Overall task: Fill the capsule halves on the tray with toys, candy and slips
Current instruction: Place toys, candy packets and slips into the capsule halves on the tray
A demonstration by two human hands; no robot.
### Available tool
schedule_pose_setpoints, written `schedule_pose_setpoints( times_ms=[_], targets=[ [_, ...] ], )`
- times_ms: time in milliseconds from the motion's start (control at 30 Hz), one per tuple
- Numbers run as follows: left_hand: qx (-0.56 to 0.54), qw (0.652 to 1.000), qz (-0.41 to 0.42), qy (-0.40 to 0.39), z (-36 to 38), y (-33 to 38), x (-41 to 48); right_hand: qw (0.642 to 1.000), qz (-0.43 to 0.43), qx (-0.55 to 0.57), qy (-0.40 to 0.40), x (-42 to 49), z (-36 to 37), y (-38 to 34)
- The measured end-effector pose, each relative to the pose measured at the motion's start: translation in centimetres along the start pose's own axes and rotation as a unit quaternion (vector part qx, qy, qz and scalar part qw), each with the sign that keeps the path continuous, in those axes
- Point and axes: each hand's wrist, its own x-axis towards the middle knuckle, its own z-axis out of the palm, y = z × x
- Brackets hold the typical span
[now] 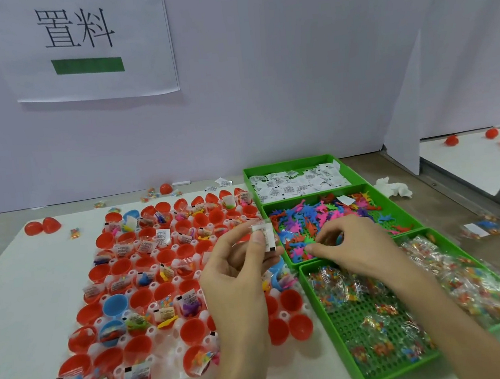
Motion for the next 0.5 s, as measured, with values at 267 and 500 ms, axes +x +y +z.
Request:
schedule_pose_setpoints(
  times_ms=[267, 500],
  targets=[
    [0.031, 0.999, 0.006, -0.031, 0.14, -0.42, -0.25, 0.995, 0.004, 0.081, -0.051, 0.31, 0.06, -0.32],
    [0.044, 0.997, 0.011, -0.067, 0.17, -0.69, -0.21, 0.988, -0.030, 0.154, -0.010, 0.43, 0.53, 0.05]
  ],
)
